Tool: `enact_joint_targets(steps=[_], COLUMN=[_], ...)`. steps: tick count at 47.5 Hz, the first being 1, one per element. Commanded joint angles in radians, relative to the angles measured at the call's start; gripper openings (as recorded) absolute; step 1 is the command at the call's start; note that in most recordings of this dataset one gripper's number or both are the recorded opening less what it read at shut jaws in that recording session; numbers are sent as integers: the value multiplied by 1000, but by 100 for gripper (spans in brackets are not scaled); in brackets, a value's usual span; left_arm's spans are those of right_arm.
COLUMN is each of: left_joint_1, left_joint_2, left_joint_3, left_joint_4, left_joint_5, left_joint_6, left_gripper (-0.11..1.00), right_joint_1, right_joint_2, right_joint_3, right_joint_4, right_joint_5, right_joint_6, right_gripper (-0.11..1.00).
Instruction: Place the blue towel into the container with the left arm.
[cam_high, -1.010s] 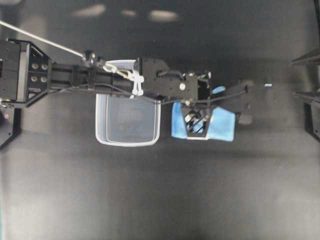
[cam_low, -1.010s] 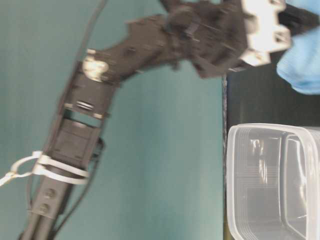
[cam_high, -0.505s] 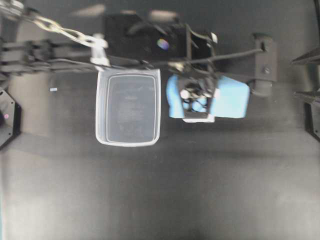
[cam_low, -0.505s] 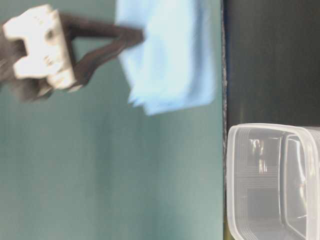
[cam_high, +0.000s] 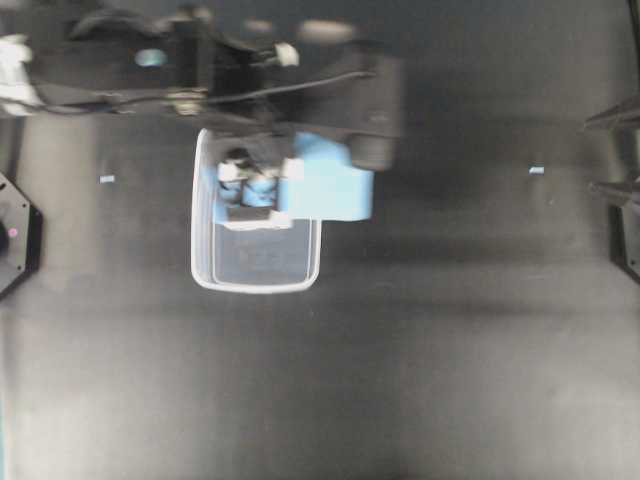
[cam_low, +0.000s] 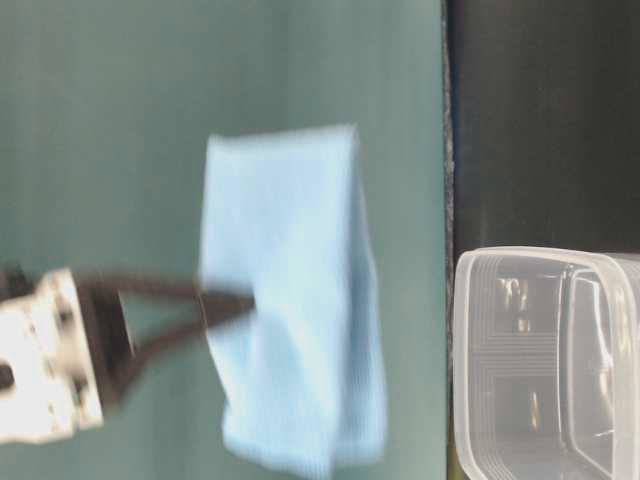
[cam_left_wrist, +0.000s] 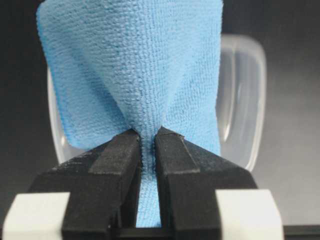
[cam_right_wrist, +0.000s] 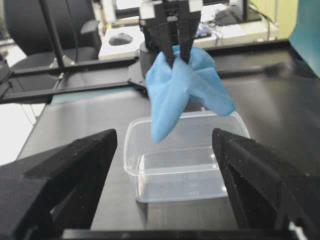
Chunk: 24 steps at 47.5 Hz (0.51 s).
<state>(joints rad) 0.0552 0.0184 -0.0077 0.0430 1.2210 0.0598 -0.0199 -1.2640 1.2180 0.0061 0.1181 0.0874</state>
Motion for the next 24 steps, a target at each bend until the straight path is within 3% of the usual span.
enact_joint_targets(steps=[1,8,24], left_joint_1=[5,14,28], left_joint_2=[-100,-130,-109], left_joint_3=[132,230,253], left_joint_4=[3,3,3], left_joint_5=[-100,-166,-225], left_joint_6=[6,17,9], left_gripper=[6,6,6], right_joint_1=[-3,-3,-3], right_joint_2=[6,6,8], right_joint_3=[-8,-8,-5], right_joint_4=[3,3,3], right_joint_5=[-9,-9,-9], right_joint_6=[2,2,2], right_gripper=[75,75,75])
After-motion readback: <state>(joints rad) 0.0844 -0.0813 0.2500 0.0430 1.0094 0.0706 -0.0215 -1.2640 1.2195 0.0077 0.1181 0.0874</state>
